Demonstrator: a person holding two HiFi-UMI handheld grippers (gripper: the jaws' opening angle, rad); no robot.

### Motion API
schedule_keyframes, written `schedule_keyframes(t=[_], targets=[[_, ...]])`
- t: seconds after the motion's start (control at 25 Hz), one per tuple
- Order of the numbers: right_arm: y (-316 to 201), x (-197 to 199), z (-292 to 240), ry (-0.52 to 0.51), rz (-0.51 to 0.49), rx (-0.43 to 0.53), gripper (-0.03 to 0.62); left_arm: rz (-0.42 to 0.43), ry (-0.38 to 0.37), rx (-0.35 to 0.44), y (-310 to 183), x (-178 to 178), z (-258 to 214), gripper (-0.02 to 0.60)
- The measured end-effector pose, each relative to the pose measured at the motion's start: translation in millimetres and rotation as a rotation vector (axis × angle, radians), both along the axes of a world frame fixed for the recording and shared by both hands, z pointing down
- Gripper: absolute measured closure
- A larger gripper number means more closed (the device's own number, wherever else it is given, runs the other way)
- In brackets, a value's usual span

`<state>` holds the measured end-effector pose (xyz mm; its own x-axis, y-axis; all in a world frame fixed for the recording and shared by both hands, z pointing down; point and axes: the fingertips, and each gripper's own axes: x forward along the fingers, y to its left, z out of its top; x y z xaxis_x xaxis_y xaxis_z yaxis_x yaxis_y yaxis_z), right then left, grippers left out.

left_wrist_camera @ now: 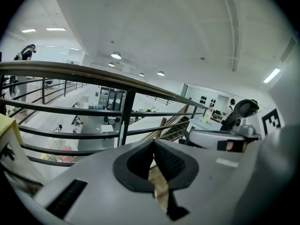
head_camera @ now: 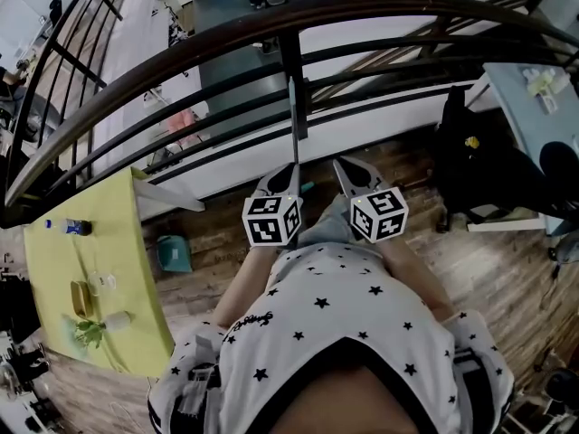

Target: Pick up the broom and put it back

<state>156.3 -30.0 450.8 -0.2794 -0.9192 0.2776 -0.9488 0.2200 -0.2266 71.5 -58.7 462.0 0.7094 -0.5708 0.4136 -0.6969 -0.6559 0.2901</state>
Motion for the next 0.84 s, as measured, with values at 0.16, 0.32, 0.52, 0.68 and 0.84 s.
schedule_keyframes(t=[0.16,0.32,0.52,0.68,0.84], targets=[[1.6,-0.1,1.9,0.009,0.0,-0.001,0.601,0.001,-0.009,-0.006,-0.7,-0.1,3.1,0.569],[1.6,0.7,1.5,0.006,0.003,0.001,0.6,-0.001,-0.01,-0.016,-0.4,-1.7,5.2,0.569],[2.7,-0.1,2.1,0.003,-0.004,0.001,0.602,0.0,-0.008,-0.021,0.3,-2.2,6.4,0.569],[3.2,-1.7,2.5,0.003,-0.008,0.002,0.602,0.002,-0.009,-0.02,1.0,-2.0,6.6,0.569],[3.0,-2.6,2.9,0.004,-0.01,0.007,0.602,0.0,-0.01,-0.021,0.7,-2.6,8.1,0.569]])
